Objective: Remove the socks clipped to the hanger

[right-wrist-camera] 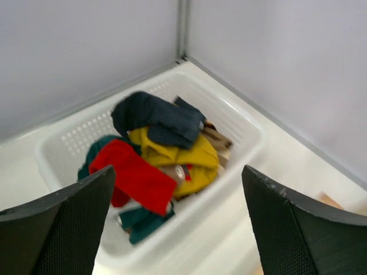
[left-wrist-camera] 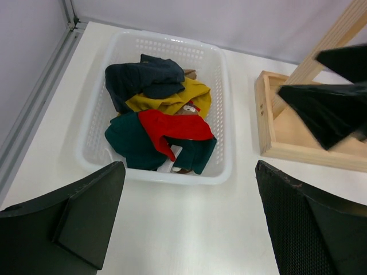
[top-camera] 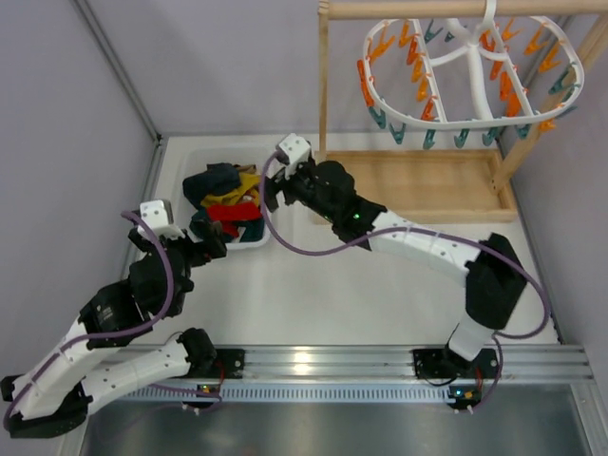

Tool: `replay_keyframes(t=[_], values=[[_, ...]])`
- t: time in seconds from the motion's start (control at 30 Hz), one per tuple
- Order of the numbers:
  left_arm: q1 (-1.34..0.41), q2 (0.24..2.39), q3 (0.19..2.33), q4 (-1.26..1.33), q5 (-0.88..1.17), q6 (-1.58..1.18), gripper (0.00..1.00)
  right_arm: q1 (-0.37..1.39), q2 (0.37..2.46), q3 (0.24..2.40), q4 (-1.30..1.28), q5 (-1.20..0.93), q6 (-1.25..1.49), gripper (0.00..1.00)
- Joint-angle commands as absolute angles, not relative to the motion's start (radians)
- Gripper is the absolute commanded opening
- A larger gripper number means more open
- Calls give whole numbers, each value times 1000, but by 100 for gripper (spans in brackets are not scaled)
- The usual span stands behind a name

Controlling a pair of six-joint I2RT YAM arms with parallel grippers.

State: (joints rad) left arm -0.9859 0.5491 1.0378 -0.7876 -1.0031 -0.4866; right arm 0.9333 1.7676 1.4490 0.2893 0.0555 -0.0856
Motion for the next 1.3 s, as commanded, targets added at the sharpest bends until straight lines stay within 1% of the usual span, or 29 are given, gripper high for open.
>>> replay_keyframes(t=[0.0,0.07,0.1,0.13,0.17,0.23,0.27,0.43,0.47,0.53,0.63,0.67,0.77,0.8,0.83,0.93,1.07,1.13,1.27], values=[[-959,603,1063,-772,-960,-472,99,914,1556,1243,274,176,-6,91],[-921,620,1072,-769,-933,-472,99,893,1420,1102,272,198,61,96],[-904,629,1074,-767,-898,-472,99,873,1378,1065,258,215,66,99],[-864,647,1078,-764,-879,-469,99,870,1338,1004,215,256,66,100],[-842,656,1078,-759,-858,-468,99,867,1260,977,190,276,67,100],[-795,678,1077,-741,-797,-437,99,856,1182,918,129,308,74,99],[-749,686,1077,-736,-790,-427,99,845,1104,860,106,330,92,99],[-652,724,1089,-729,-746,-397,99,687,853,729,-83,386,144,99],[-641,733,1091,-726,-733,-393,99,652,772,726,-165,403,147,100],[-602,744,1089,-729,-721,-380,99,621,674,735,-254,457,135,99],[-548,759,1089,-726,-684,-370,99,575,586,785,-420,558,114,99],[-516,762,1083,-712,-642,-342,99,556,569,814,-484,586,109,99],[-465,764,1065,-667,-540,-281,99,540,525,870,-570,597,113,99],[-445,767,1062,-664,-470,-273,99,538,519,890,-621,598,115,99],[-407,767,1060,-661,-439,-272,99,538,509,925,-649,604,117,99],[-370,753,1054,-649,-355,-279,99,538,468,971,-722,592,107,99],[-370,698,1037,-649,-304,-298,99,538,376,1006,-798,592,127,100],[-371,674,1020,-650,-246,-292,99,538,306,1005,-813,584,127,100],[-371,602,965,-652,-248,-273,99,540,203,979,-821,568,103,99]])
